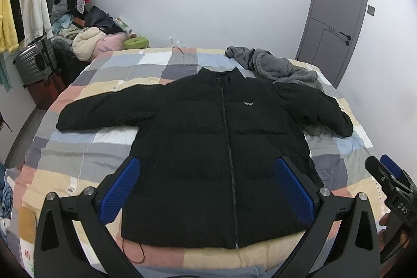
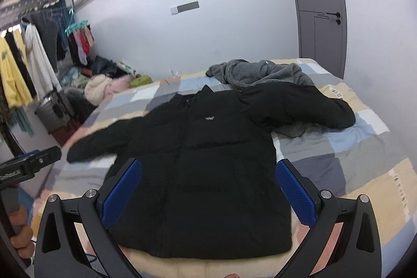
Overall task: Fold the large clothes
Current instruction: 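Grasp the cuff of the black jacket sleeve with the right gripper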
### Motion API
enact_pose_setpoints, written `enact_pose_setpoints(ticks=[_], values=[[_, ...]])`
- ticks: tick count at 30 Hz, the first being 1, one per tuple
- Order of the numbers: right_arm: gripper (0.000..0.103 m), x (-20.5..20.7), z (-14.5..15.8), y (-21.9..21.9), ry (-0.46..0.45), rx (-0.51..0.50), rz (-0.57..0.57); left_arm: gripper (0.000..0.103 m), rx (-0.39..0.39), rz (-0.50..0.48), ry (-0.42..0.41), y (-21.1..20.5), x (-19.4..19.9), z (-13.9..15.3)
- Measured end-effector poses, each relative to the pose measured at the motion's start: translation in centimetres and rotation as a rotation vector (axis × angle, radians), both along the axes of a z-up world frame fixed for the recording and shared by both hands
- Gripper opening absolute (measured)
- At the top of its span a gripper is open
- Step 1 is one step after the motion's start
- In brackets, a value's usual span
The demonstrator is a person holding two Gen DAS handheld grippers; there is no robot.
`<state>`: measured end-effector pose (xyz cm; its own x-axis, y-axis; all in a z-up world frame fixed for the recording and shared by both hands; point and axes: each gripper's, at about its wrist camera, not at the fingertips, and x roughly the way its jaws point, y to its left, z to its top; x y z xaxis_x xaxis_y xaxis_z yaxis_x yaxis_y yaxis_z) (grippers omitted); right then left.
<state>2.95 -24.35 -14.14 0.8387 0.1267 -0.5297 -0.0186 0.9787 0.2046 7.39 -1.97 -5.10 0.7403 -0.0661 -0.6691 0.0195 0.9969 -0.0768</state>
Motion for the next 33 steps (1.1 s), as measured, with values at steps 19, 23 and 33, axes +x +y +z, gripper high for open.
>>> enact_pose_setpoints(ticks=[19,23,33], values=[[0.103,10.6,-6.0,-12.2,-0.049,0.104,-0.115,0.103,-0.104,-0.047,-0.052,2.7,8.8,-11.6],[0.103,13.5,-8.0,-17.1,-0.053,0.121,-0.172,0.103,-0.130,-0.015,-0.073,4.0,9.5,-12.4],[0.103,19.9,-15.8,-32.1,-0.041,0.166,-0.396,0.103,-0.145,0.074,-0.034,5.1,12.6,-15.8]])
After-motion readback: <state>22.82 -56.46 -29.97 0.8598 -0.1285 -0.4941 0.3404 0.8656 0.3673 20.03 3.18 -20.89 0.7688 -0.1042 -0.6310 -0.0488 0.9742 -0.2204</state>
